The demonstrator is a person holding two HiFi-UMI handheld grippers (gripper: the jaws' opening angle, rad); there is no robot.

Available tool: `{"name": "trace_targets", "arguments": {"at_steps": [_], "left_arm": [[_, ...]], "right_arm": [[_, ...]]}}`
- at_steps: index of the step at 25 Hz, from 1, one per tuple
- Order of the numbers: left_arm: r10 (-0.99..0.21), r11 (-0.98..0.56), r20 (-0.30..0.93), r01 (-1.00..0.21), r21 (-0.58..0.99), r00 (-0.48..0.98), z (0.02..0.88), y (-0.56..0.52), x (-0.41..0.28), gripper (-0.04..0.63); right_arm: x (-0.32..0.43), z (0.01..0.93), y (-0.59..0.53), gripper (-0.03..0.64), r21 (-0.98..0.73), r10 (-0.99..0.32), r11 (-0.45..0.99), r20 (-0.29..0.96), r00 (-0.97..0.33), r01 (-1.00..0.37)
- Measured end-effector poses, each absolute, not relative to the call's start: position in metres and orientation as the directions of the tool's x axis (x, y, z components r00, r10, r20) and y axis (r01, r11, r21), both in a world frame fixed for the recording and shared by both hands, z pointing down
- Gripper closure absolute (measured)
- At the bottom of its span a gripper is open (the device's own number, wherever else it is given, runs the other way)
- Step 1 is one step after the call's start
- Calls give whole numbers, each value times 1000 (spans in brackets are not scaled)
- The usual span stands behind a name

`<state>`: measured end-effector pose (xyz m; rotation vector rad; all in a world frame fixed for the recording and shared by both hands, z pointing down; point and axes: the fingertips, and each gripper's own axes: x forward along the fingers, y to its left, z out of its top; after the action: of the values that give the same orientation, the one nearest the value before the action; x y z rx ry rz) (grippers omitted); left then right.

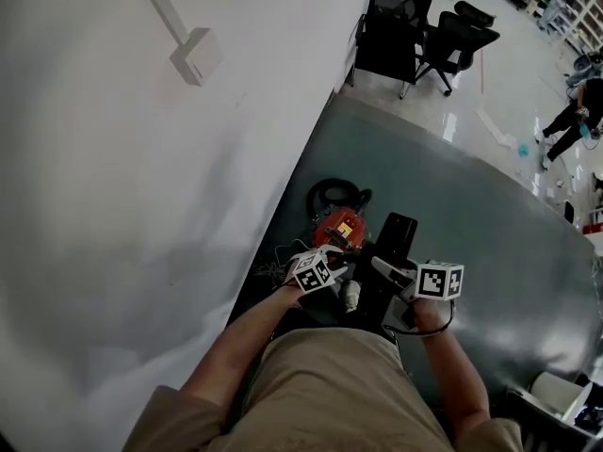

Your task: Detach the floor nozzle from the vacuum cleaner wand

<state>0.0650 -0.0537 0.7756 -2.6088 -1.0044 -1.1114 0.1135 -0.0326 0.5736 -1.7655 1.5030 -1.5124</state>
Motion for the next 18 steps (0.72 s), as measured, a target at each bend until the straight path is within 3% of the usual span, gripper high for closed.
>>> {"name": "trace_targets", "arguments": {"at_steps": [3,7,10,18], "left_arm": [[552,-728,686,676,118,474,774,-39,59,442],[540,-745,689,656,124,483,774,-45,57,442],[576,-679,699,724,120,425,773,-33,47,442],[564,-699,709,702,136,424,775,-35,37,443]], "right_arm": [[125,569,-28,393,-833,-886,-362,447,-124,-418],[105,570,-19,393,-790,-862,-371,488,-136,-488],[115,567,-19,393,-832,-888,-353,442,-126,-427],[106,567,-21,393,-833,-884,-328,437,-165,-446]]}}
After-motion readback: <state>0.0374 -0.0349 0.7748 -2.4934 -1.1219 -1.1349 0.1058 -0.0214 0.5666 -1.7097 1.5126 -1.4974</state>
